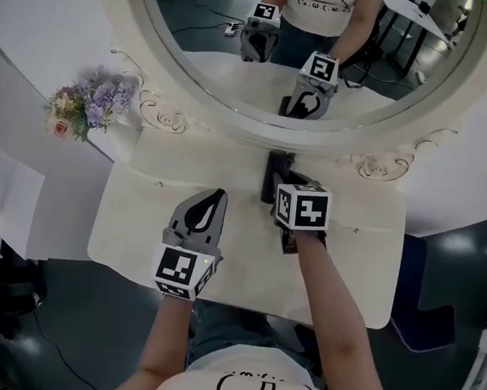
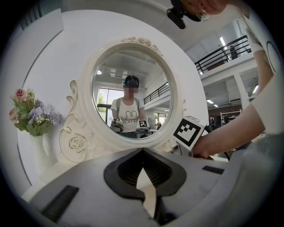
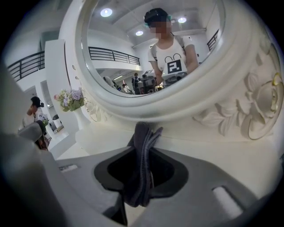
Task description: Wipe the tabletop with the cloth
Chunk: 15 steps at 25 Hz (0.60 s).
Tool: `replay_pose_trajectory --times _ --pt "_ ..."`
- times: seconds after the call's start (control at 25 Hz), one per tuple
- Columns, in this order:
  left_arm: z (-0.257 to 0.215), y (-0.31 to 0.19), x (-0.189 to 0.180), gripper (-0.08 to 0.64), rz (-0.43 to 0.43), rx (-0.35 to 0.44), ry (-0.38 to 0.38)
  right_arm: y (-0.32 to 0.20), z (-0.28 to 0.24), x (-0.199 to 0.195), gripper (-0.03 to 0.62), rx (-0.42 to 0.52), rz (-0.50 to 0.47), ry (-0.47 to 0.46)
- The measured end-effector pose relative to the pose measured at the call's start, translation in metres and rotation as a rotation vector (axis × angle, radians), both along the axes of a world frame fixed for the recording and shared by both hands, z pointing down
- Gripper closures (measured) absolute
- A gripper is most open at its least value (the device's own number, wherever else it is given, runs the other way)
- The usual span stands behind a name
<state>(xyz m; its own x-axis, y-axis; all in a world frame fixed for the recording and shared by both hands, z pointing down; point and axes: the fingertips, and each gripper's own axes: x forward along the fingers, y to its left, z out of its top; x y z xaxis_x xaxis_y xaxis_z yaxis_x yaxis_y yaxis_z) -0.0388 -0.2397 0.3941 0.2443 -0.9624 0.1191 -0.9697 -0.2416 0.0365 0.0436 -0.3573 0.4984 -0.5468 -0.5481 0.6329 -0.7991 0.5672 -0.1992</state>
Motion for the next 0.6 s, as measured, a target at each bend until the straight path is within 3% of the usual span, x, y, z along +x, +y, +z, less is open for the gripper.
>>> replay_pose_trajectory --times 0.6 --pt "-0.001 -0.005 0.059 0.561 0.062 -0.001 -0.004 -0.017 0.0 0.128 0.503 -0.005 0.134 0.026"
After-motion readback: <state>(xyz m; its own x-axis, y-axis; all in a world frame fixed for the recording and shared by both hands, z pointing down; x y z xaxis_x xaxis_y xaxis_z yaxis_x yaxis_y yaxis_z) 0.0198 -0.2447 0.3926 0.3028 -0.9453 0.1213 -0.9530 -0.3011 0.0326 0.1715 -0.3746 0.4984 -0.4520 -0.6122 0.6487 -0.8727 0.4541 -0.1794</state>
